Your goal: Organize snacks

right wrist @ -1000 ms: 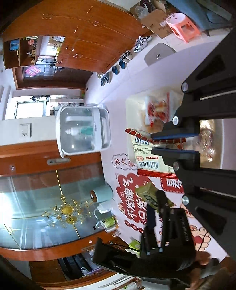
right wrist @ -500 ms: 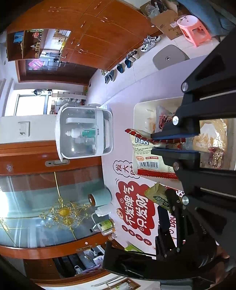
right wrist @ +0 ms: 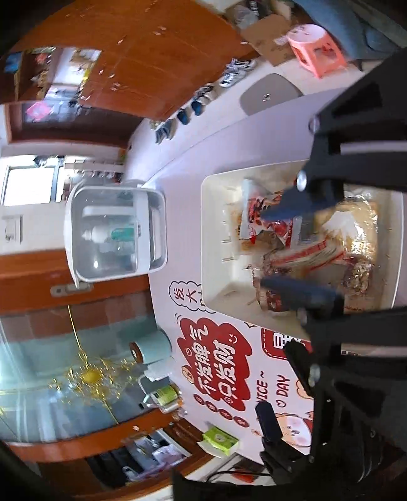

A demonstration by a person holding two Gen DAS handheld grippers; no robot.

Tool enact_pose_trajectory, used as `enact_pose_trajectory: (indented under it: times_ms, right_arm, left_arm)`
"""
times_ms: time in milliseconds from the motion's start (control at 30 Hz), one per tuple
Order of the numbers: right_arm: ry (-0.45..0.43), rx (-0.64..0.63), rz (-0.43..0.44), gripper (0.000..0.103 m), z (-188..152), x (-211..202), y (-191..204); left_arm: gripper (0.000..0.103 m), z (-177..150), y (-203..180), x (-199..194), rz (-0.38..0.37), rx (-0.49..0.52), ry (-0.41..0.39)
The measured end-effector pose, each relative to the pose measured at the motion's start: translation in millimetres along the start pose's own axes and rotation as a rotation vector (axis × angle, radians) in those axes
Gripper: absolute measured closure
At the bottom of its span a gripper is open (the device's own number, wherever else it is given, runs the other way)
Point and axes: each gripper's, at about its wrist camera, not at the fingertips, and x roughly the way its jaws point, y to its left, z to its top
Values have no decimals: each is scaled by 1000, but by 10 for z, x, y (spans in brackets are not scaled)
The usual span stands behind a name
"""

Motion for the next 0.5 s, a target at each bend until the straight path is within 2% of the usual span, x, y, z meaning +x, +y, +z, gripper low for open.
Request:
enact_pose_trajectory:
  times_ms: [500]
  right_arm:
    - [9, 35, -7, 54, -120, -92, -76]
  left_arm:
    - [5, -146, 55, -235, 48, -45, -13]
